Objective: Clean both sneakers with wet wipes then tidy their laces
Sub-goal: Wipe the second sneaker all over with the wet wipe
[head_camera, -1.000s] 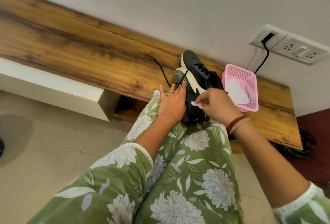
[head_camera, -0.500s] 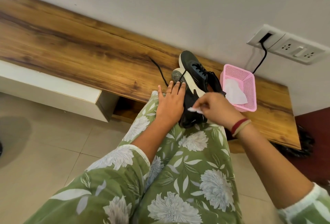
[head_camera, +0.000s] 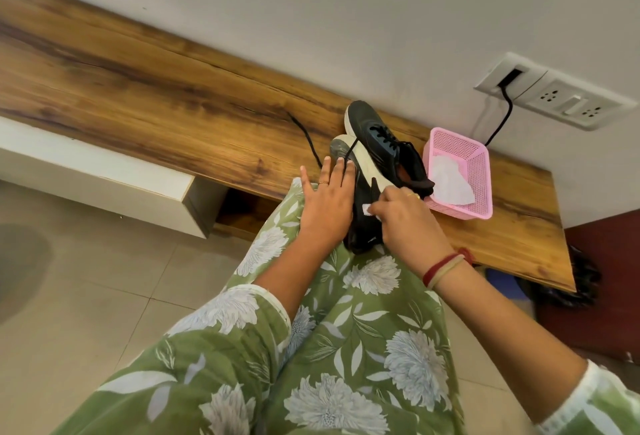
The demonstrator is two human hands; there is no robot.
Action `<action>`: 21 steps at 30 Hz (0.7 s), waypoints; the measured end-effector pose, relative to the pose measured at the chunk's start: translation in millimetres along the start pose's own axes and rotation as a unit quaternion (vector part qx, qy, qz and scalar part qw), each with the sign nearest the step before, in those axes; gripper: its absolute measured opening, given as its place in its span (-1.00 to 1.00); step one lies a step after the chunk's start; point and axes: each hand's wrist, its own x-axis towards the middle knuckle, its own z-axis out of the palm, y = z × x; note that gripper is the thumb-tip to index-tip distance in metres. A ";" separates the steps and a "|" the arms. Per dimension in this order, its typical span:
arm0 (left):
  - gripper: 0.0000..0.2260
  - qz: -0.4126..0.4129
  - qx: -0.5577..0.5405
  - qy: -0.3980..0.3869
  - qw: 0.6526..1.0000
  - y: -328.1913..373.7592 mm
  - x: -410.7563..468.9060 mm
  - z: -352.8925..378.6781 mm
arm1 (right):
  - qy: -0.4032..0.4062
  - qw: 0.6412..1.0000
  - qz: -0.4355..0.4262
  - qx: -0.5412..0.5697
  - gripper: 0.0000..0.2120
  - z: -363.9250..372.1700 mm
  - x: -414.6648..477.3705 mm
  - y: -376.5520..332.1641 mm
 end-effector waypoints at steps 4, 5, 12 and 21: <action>-0.40 0.003 -0.025 0.014 1.000 -0.4 0.9 -1.5 | 0.050 0.939 0.184 0.285 -0.80 -22.5 -2.4 17.0; -0.39 0.011 -0.023 0.017 1.000 -0.2 0.3 -1.1 | 0.118 0.926 0.212 0.290 -0.81 -26.1 3.5 22.9; -0.36 0.046 0.019 0.024 0.998 -0.4 0.9 1.2 | 0.088 0.992 0.095 0.013 -0.80 4.5 4.0 -2.1; -0.34 0.051 0.002 -0.001 0.999 0.5 1.6 0.2 | 0.160 0.984 0.061 0.058 -0.73 38.1 -52.7 -2.0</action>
